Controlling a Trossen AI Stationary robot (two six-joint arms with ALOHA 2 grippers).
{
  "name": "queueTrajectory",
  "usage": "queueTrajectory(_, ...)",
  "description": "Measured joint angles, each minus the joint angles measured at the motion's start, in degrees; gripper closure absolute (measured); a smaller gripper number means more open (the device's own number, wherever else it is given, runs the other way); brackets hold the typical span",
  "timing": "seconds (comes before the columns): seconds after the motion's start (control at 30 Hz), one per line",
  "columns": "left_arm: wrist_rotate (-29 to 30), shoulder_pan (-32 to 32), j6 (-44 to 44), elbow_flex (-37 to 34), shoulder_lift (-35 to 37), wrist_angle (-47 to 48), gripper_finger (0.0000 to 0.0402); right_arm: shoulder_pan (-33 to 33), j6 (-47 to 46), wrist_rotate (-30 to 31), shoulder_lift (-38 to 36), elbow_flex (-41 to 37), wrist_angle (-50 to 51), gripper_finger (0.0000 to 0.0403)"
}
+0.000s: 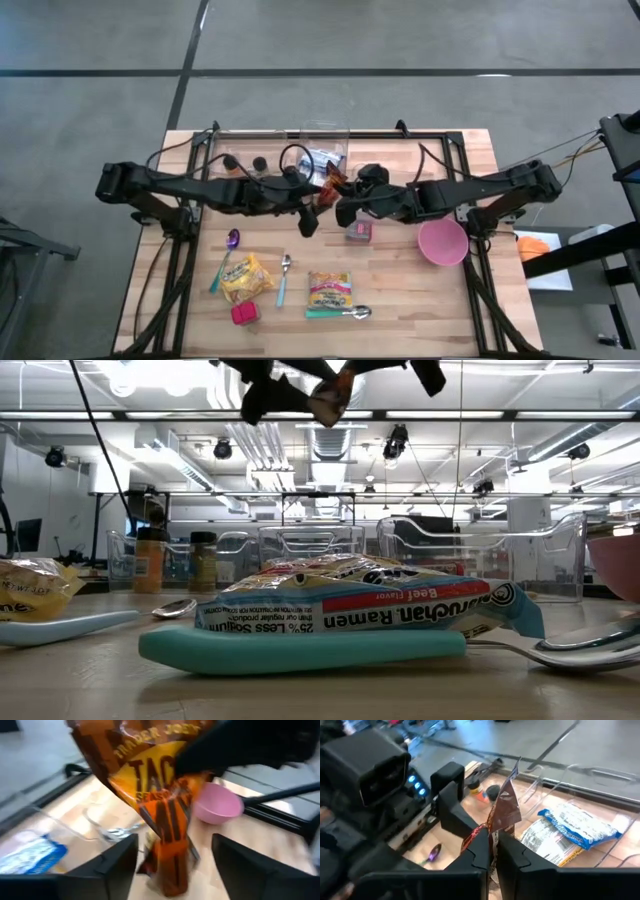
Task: Pick & Place Food Item
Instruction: Put the orange seasoning pack into the left transparent bin
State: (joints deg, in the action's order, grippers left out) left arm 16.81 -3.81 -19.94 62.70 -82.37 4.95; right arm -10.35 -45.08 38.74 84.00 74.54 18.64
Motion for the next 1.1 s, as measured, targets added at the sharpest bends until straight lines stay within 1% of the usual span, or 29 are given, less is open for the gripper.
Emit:
queueTrajectory(0.07, -2.4, 0.0, -0.4, 0.0, 1.3, 1.2, 0.0118, 0.0, 1.7, -2.8, -1.3, 0.0, 0.9, 0.0394)
queueTrajectory(0.17, -5.4, 0.0, 0.0, 0.0, 4.3, 5.0, 0.0101, 0.0, 4.2, -9.8, -3.3, 0.0, 3.3, 0.0394)
queueTrajectory(0.23, -7.1, 0.0, 3.0, 0.0, 6.7, 8.0, 0.0097, 0.0, 6.2, -16.3, -4.3, 0.0, 4.9, 0.0394)
queueTrajectory(0.37, -14.0, 0.3, 10.1, 0.1, 11.0, 13.1, 0.0096, 1.2, 10.8, -31.8, -4.9, 0.0, 6.1, 0.0395)
queueTrajectory(0.47, -20.4, 1.0, 9.5, 1.4, 11.7, 15.5, 0.0096, 2.1, 12.3, -38.5, -3.9, 0.0, 6.0, 0.0395)
queueTrajectory(0.53, -22.2, 1.4, 7.8, 2.6, 11.4, 16.7, 0.0095, 2.7, 12.5, -41.8, -2.8, 0.0, 6.0, 0.0395)
queueTrajectory(0.6, -22.4, 1.7, 7.5, 4.0, 11.0, 17.2, 0.0095, 2.8, 13.2, -44.3, -1.7, 0.0, 5.4, 0.0395)
queueTrajectory(0.73, -23.2, 2.0, 7.5, 6.0, 9.4, 18.2, 0.0095, 2.8, 14.7, -49.0, -0.1, 0.0, 0.5, 0.0395)
queueTrajectory(0.87, -28.1, 2.1, 7.5, 7.3, 7.6, 18.3, 0.0095, 3.6, 14.8, -51.1, 1.2, 0.1, -1.5, 0.0395)
queueTrajectory(1.03, -35.9, 2.2, 7.5, 7.9, 4.9, 18.4, 0.0095, 4.0, 15.5, -51.4, 1.3, 0.2, -2.1, 0.0395)
queueTrajectory(1.1, -37.3, 2.3, 7.3, 7.9, 4.4, 18.0, 0.0095, 4.2, 15.7, -51.7, 1.3, 0.2, -2.1, 0.0395)
